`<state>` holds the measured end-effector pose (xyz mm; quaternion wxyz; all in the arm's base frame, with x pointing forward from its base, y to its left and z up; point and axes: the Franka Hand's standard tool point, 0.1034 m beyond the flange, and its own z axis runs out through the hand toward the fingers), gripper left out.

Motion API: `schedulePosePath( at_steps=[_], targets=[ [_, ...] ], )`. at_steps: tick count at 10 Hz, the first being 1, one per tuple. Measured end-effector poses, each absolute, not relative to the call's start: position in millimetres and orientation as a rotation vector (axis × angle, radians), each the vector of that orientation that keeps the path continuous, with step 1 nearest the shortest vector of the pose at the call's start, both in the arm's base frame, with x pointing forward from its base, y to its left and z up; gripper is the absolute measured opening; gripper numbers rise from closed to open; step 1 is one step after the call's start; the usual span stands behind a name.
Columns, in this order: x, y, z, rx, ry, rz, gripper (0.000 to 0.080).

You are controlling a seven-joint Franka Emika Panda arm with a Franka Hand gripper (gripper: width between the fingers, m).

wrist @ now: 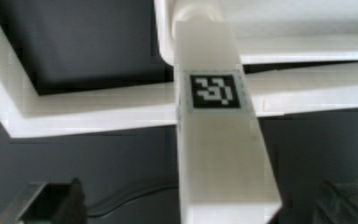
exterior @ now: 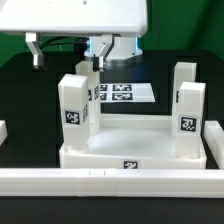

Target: Assemble desk

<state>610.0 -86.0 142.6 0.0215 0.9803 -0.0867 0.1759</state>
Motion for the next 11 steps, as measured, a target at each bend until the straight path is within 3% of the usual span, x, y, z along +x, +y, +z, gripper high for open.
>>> schedulePosePath(
  at_steps=[6,11],
  targets=[
    [621.9,-79.3,128.9,3.180,-0.263,-0.014,0.0649],
    [630.4,-81.7,128.1,3.174,-0.259,0.000,0.0649]
  ],
)
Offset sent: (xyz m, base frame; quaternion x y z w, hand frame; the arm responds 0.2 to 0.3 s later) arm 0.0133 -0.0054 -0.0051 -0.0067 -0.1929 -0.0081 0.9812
